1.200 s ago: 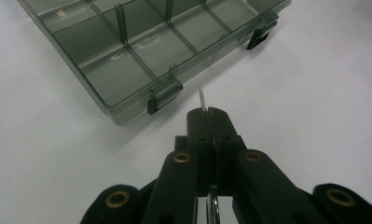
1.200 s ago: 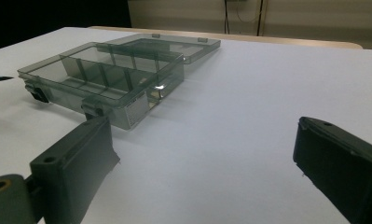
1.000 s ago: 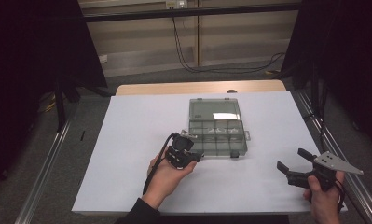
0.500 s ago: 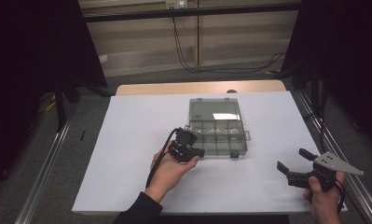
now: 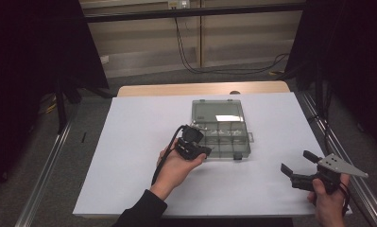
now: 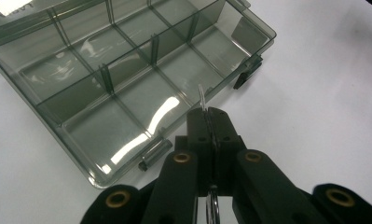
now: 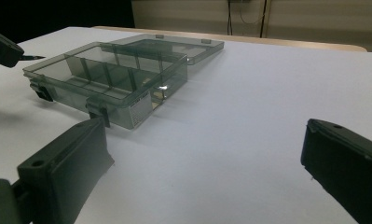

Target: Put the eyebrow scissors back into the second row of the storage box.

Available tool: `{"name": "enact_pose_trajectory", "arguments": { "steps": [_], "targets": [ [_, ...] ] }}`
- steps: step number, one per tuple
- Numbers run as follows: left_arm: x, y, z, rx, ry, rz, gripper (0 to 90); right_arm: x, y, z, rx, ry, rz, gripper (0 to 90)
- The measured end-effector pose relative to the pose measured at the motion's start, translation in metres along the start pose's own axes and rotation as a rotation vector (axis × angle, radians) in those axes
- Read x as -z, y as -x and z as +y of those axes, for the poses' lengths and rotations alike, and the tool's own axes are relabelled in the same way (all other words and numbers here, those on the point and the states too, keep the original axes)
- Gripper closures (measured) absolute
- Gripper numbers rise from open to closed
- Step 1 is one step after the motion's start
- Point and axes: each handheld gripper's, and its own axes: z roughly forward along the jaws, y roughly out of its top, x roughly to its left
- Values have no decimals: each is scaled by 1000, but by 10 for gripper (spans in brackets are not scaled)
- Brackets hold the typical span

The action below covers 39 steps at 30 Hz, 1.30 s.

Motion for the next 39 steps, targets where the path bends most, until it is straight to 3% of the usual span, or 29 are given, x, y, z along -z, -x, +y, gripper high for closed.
{"name": "enact_pose_trajectory", "arguments": {
  "steps": [4, 5, 6, 17, 29, 39],
  "targets": [
    [0, -1, 3, 1, 4, -6, 890, 0, 0, 0, 2, -2, -3, 0],
    [-1, 0, 3, 24, 21, 0, 891, 0, 0, 0, 0, -2, -4, 0],
    [0, -2, 5, -6, 0, 0, 891, 0, 0, 0, -1, -1, -4, 0],
    [-6, -5, 14, -5, 27, -9, 890, 0, 0, -1, 1, -2, -5, 0],
    [-12, -7, 25, -41, 30, -38, 890, -1, 0, -3, 2, 9, 12, 0],
    [-22, -9, 33, -47, 36, -30, 890, 0, 1, -6, 3, 23, 24, 0]
  ]
}}
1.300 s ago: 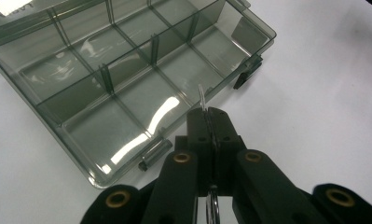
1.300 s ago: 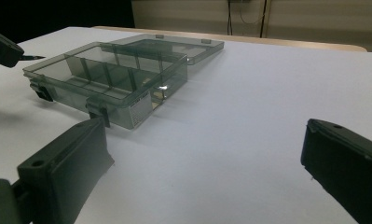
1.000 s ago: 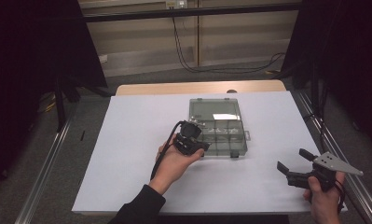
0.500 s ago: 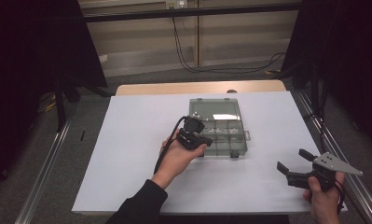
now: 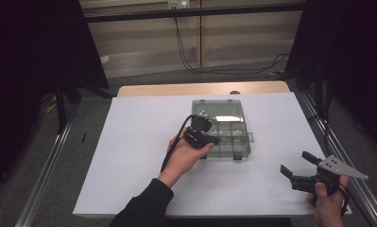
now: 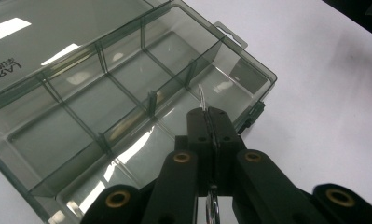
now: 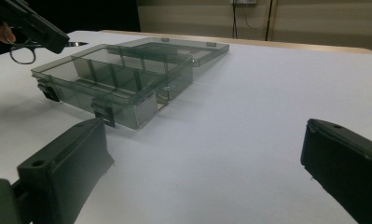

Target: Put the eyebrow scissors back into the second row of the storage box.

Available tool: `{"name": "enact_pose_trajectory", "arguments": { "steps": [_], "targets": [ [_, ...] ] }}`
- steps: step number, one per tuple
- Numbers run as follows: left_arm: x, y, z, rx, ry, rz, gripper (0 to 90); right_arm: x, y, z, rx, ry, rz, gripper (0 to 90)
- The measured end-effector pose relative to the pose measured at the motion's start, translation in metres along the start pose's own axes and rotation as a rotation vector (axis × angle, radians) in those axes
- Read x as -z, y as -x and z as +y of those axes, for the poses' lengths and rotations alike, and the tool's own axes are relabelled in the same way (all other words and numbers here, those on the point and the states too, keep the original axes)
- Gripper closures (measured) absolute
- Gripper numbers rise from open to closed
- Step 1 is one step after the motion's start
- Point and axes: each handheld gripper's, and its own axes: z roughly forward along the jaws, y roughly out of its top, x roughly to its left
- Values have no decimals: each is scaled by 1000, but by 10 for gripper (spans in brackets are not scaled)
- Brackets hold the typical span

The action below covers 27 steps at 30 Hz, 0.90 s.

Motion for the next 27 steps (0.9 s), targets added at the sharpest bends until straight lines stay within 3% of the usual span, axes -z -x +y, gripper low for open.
{"name": "enact_pose_trajectory", "arguments": {
  "steps": [4, 12, 19, 22, 27],
  "targets": [
    [-4, -1, 2, -8, 22, 3, 890, 1, 1, -1, -10, 7, 1, 0],
    [-16, -5, 8, -46, 0, 30, 890, 0, 1, -2, -1, 6, -1, 0],
    [-26, -9, 9, -27, 2, 13, 889, 0, 2, -2, -12, 6, -1, 0],
    [-31, -11, 8, -46, -31, 0, 888, -1, 1, -2, -8, 2, -2, 0],
    [-37, -13, 4, -45, -34, -5, 884, -1, 2, -2, -14, 0, -7, 0]
  ]
}}
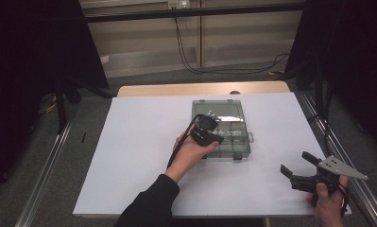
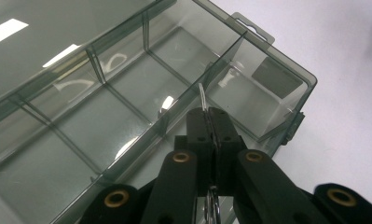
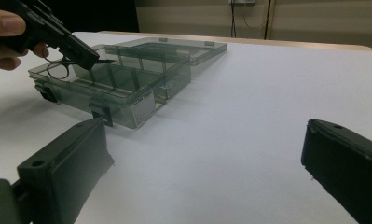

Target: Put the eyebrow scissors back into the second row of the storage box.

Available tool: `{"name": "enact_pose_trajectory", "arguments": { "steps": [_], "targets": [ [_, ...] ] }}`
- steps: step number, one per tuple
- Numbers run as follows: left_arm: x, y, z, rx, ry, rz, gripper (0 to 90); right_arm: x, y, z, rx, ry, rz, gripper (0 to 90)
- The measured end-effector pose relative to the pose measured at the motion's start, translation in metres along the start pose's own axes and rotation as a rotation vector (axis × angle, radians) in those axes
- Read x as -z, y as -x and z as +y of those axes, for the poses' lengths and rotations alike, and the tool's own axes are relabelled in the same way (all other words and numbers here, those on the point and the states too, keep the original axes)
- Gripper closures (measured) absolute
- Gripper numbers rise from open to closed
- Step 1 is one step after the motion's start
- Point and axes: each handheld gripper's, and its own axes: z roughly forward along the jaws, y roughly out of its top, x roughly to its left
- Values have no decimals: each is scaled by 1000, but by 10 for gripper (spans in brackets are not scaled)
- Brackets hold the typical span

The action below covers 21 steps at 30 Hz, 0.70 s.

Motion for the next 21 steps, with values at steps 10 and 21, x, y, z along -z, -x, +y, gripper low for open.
{"name": "enact_pose_trajectory", "arguments": {
  "steps": [10, 21],
  "targets": [
    [10, -6, -1, 111, 65, -95, 407, -2, -3, 1, 21, -14, -10, 0],
    [29, -21, -13, 186, 165, -208, 9, -3, -6, 5, 55, -48, -20, 0]
  ]
}}
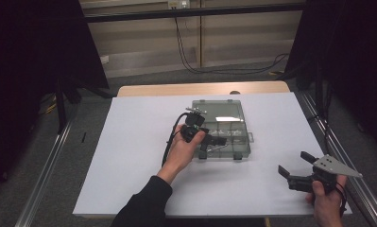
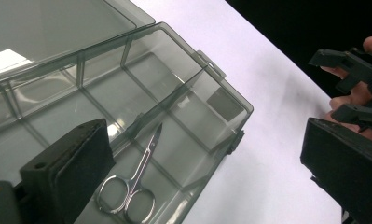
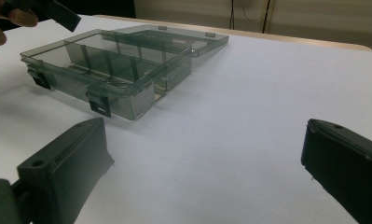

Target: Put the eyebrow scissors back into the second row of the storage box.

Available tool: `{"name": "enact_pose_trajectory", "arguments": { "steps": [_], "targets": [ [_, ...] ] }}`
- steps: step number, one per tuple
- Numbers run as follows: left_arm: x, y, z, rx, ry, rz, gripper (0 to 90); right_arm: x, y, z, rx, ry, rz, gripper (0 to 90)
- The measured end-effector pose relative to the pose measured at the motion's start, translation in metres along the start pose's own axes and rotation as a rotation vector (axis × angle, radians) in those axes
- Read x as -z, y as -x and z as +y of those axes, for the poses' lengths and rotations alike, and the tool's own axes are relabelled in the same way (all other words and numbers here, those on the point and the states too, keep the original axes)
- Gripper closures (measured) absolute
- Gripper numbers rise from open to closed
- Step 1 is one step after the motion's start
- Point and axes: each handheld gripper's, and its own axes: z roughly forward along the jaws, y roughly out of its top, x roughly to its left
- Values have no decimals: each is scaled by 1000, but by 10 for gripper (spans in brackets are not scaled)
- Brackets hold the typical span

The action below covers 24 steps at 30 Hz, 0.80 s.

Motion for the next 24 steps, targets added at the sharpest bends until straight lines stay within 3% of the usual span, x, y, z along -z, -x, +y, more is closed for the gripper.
{"name": "enact_pose_trajectory", "arguments": {
  "steps": [4, 12, 24],
  "targets": [
    [10, -3, -5, 4, 23, 27, 7, -2, 0, 4, 2, -8, -2, 0],
    [31, -14, -10, 27, 67, 40, 0, -9, -11, 13, 34, -13, 17, 0],
    [45, -23, -13, 38, 98, 47, 0, -25, -13, 32, 14, -24, 63, 0]
  ]
}}
